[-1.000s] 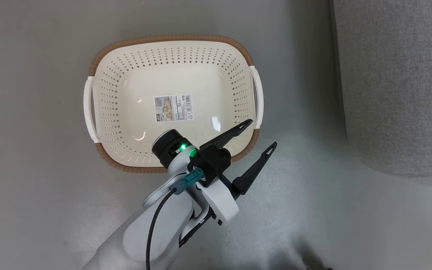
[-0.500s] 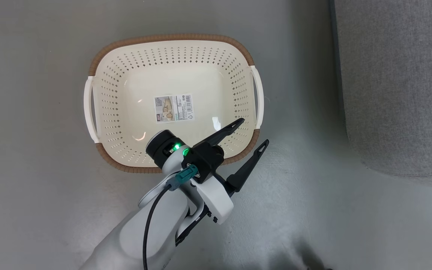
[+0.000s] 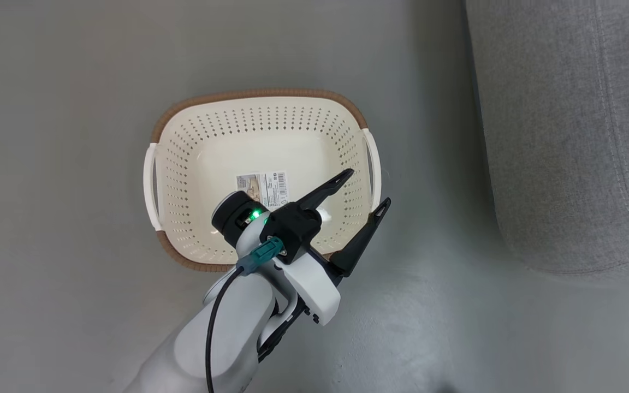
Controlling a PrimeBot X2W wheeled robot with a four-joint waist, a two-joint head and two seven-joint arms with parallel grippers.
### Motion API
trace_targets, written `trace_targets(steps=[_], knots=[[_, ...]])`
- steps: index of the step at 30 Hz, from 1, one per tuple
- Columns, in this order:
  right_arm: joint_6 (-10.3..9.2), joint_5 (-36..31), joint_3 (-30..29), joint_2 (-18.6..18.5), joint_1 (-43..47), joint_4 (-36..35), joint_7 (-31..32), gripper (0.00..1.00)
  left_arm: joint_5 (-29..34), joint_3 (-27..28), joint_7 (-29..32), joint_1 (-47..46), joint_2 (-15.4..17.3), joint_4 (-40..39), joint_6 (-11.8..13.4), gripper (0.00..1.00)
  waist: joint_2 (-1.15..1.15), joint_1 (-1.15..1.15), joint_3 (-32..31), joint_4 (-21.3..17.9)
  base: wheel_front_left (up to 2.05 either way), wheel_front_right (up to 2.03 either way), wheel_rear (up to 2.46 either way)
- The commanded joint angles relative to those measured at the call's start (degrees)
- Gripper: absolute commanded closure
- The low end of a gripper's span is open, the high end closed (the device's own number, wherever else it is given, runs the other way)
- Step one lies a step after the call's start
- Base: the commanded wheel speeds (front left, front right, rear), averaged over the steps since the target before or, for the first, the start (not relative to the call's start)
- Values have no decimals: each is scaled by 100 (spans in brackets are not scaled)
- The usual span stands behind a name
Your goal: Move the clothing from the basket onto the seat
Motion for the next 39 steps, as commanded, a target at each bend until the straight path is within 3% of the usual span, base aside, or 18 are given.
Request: trace_targets(steps=[1, 8, 16, 22, 31, 39], knots=[[19, 123, 173, -115, 243, -247, -48, 0, -27, 185, -34, 154, 8, -139, -41, 0, 0, 0, -184, 33, 0, 0, 0], [19, 652, 865, -130, 865, -776, -49, 0, 23, 641, -34, 448, -18, -136, -36, 0, 0, 0, -696, 146, 0, 0, 0], [19, 914, 1474, -98, 1491, -1349, -50, 0, 215, 1481, -34, 832, -33, -171, 138, 0, 0, 0, -1251, 366, 0, 0, 0], [19, 962, 1438, 104, 2043, -1829, -50, 0, 428, 2127, -34, 1178, -36, -190, 257, 0, 0, 0, -1734, 558, 0, 0, 0], [19, 535, 1413, 356, 2820, -2269, -50, 0, 717, 3040, -34, 1681, -40, -252, 444, 0, 0, 0, -2370, 856, 0, 0, 0], [19, 181, 1240, 609, 3481, -2622, -50, 0, 878, 3595, -34, 2089, -42, -349, 465, 0, 0, 0, -2759, 999, 0, 0, 0]])
